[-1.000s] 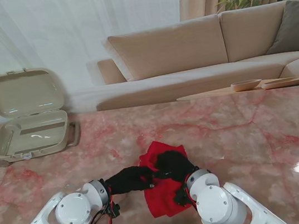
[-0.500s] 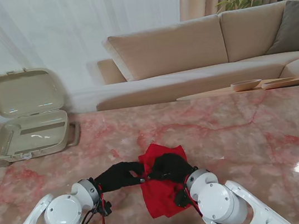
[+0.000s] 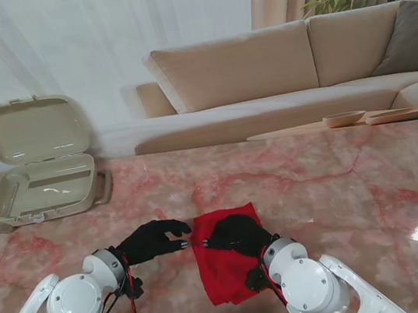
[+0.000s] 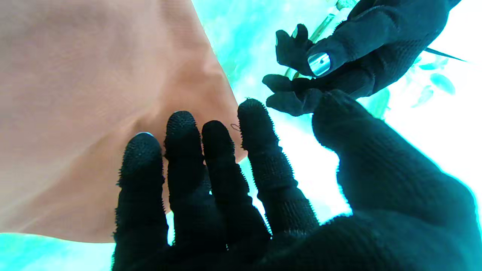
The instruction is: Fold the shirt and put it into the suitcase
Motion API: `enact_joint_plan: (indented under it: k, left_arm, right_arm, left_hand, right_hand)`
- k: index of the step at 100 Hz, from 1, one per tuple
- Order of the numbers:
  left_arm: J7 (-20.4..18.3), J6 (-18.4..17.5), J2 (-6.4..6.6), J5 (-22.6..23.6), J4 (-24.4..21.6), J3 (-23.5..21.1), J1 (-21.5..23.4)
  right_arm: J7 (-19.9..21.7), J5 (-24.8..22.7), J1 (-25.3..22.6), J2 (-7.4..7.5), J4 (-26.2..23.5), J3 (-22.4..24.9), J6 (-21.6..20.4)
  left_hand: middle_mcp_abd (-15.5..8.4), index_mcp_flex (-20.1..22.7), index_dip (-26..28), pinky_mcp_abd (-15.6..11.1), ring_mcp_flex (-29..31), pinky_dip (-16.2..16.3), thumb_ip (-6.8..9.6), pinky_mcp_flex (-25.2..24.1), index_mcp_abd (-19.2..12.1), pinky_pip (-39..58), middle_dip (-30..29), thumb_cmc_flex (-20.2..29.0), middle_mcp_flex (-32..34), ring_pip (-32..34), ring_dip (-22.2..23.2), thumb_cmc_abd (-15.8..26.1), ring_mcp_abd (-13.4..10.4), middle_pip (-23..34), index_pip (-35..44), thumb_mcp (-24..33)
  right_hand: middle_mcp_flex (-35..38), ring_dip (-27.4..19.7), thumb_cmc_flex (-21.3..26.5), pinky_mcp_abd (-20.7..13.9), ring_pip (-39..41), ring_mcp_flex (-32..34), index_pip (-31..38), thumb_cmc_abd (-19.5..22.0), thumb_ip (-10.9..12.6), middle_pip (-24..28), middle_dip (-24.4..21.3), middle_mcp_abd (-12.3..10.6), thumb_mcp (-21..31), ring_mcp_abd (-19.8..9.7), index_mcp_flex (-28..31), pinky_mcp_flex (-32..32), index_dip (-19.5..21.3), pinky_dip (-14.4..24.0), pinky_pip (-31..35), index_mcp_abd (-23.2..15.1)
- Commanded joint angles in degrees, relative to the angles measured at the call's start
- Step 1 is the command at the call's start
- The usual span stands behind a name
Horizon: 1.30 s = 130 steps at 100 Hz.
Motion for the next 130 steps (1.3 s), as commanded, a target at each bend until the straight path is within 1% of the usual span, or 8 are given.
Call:
enact_joint_plan:
  k: [1, 11, 26, 53, 67, 99, 106, 130]
  left_arm:
    - [0.81, 0.26, -0.1, 0.36, -0.71, -0.19, -0.04]
    - [2.08, 0.14, -0.36, 0.74, -0.97, 0.15, -0.57]
    - [2.79, 0.05, -0.57, 0.69, -0.95, 1.54, -2.33]
    - [2.94, 0.43, -1.13, -2.66, 2.13, 6.63, -8.23]
    - [2.4, 0.85, -1.26, -3.55, 3.46, 9.3, -11.05]
    - [1.16, 0.86, -1.18, -2.21, 7.41, 14.81, -16.27]
    - [0.79, 0.83, -1.1, -1.57, 8.39, 15.75, -17.18]
    - [1.12, 0.99, -1.06, 1.49, 11.33, 18.2, -19.39]
  right_arm:
    - [0.22, -0.31, -1.56, 0.15, -0.8, 0.4, -0.51]
    - [0.01, -1.87, -2.99, 0.4, -1.93, 1.19, -1.26]
    - [0.64, -6.46, -5.54, 1.25, -3.88, 2.71, -2.49]
    - [1.25, -10.24, -10.07, 2.01, -6.71, 4.67, -3.02]
    - [1.27, -10.63, -11.3, 2.08, -7.34, 5.13, -2.66]
    - [2.75, -10.87, -12.49, 2.5, -7.75, 5.52, -2.06]
    - [3.42, -10.77, -12.55, 2.65, -7.79, 5.56, -1.97]
    - [4.79, -10.73, -12.39, 2.96, -7.59, 5.46, -1.52]
  left_hand:
    - [0.06, 0.09, 0.55, 1.01, -0.46, -0.27, 1.27, -0.47, -0.2, 0.23, 0.02, 2.14, 0.28, -1.77, -0.52, 2.17, 1.75, -1.04, -0.99, -2.3]
    - [0.2, -0.7, 0.06, 1.01, -0.8, -0.27, 1.39, -0.47, -0.92, 0.23, -0.26, 1.86, -0.2, -2.33, -0.83, 2.35, 1.77, -1.55, -1.58, -2.34]
    - [0.49, -1.39, -0.69, 1.28, -0.98, -0.46, 1.46, -0.55, -2.28, -0.24, -2.22, 1.5, -0.42, -5.47, -3.74, 2.2, 1.76, -3.59, -1.92, -2.31]
    - [0.72, -0.48, -0.7, 2.24, -1.88, -0.84, 1.31, -1.32, -7.38, -1.6, -4.45, 1.0, -0.89, -7.12, -5.95, 1.86, 2.16, -5.73, -1.53, -2.48]
    - [0.61, 0.47, 0.77, 2.24, -2.32, -0.6, 1.0, -1.71, -7.73, -1.84, -4.84, 1.68, -1.13, -7.29, -6.28, 0.55, 1.7, -6.06, 0.03, -2.43]
    - [-0.01, 0.2, 0.79, 2.23, -2.04, 0.16, 1.3, -2.01, -8.42, -1.7, -4.89, 2.89, -1.03, -7.29, -6.32, -0.37, 0.24, -5.76, 0.78, -1.97]
    - [-0.95, 0.1, 0.75, 1.54, -1.59, 0.92, 1.44, -1.15, -8.56, -0.59, -4.71, 3.67, -0.92, -6.56, -5.77, -0.72, -0.2, -5.24, 1.53, -1.77]
    - [-1.09, 1.1, 0.98, -0.53, 0.73, 2.99, 1.82, 2.41, -8.39, 3.43, -4.24, 7.57, 0.06, -3.84, -3.56, -1.63, -1.29, -3.37, 4.56, 0.5]
  right_hand:
    - [-0.21, -0.97, -1.15, 0.27, -0.44, -1.09, -0.89, 0.22, -1.7, -0.41, -0.98, 0.23, -0.6, 0.34, 2.13, -0.56, 1.22, -0.72, -0.63, -1.35]
    - [-0.05, -1.03, -1.06, 0.48, -0.56, -0.91, -0.96, 0.31, -1.75, -0.56, -1.14, 0.31, -0.5, 0.38, 1.98, -0.38, 1.17, -0.73, -0.66, -1.46]
    - [0.43, -1.06, -0.85, 0.57, -0.66, -0.39, -0.91, 0.34, -1.94, -0.89, -1.49, 0.38, -0.72, 0.37, 1.15, 0.21, 0.94, -0.74, -0.63, -2.65]
    - [3.23, -0.96, 0.22, 0.88, -0.43, 2.18, 0.69, 0.78, -1.98, -1.76, -2.45, 0.1, -2.13, 0.35, 0.29, 2.25, -0.33, -0.45, 0.22, -3.89]
    - [6.27, -0.72, 0.59, 1.35, 0.49, 5.23, 1.9, 0.85, -1.84, -0.98, -2.4, -0.21, -2.53, 0.73, 0.78, 4.34, -0.82, -0.23, 1.21, -4.33]
    - [10.95, 0.39, 1.44, 1.91, 3.51, 9.7, 6.1, 0.58, -1.84, 0.76, -1.76, -0.72, -2.63, 0.86, 2.13, 7.77, -2.44, 0.03, 4.29, -5.63]
    - [11.7, 0.59, 1.53, 2.03, 4.09, 10.33, 6.91, 0.49, -1.85, 1.13, -1.57, -0.85, -2.55, 1.1, 2.48, 8.28, -2.81, 0.01, 4.84, -5.83]
    - [12.95, 0.79, 1.69, 2.22, 4.93, 11.26, 8.52, 0.39, -1.93, 1.55, -1.3, -1.15, -2.29, 1.11, 3.22, 8.96, -3.83, -0.26, 5.73, -6.18]
